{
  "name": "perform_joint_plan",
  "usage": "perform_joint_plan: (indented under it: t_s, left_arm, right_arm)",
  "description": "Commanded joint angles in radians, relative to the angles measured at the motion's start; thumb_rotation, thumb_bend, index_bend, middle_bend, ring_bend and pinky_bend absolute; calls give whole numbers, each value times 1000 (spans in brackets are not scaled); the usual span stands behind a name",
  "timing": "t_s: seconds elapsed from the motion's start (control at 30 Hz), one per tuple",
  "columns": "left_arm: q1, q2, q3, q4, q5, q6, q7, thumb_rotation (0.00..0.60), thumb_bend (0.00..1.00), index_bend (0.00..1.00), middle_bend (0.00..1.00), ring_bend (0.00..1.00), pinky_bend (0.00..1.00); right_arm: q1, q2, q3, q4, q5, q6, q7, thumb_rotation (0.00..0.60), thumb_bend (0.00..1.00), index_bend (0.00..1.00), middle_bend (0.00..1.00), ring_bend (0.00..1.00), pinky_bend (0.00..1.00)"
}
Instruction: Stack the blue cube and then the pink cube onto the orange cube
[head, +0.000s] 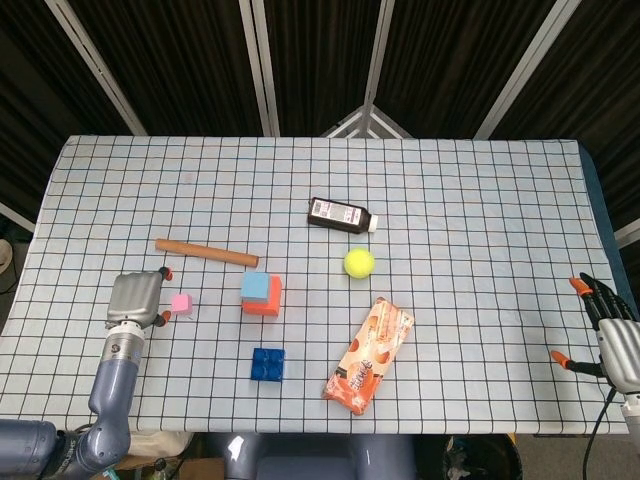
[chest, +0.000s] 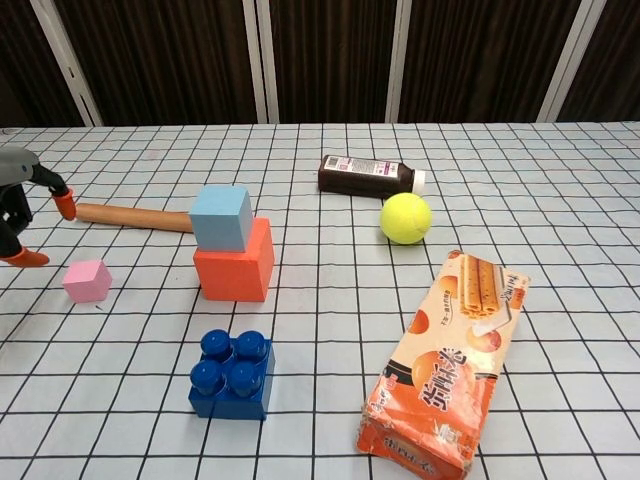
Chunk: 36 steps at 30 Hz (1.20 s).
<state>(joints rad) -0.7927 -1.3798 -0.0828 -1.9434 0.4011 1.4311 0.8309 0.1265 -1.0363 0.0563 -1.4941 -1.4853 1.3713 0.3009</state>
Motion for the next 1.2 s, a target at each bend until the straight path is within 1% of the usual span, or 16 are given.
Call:
perform_joint_plan:
  t_s: [0.03,0.23,0.5,1.2]
  left_arm:
    - [11,-42,8,55,4,-26,-4,600,314,310,828,792,854]
    - [16,-84,4,119,-1,-67,1,600,314,314,828,792,855]
    - [21,-114,-6,160,-2,-97,12,600,315,318,829,792,855]
    - [44,-116,-25,174,11,-105,26,600,316,345,833,794,857]
  right_arm:
    - [2,0,0,1,0,-3,1,600,128,0,7,31,137]
    - [4,0,0,1,3,-8,1,600,128,0,7,31,137]
    - [5,0,0,4,3,-12,4,600,128,0,7,31,137]
    - [9,-2,-1,4,5,-21,-1,600,128,0,7,31,137]
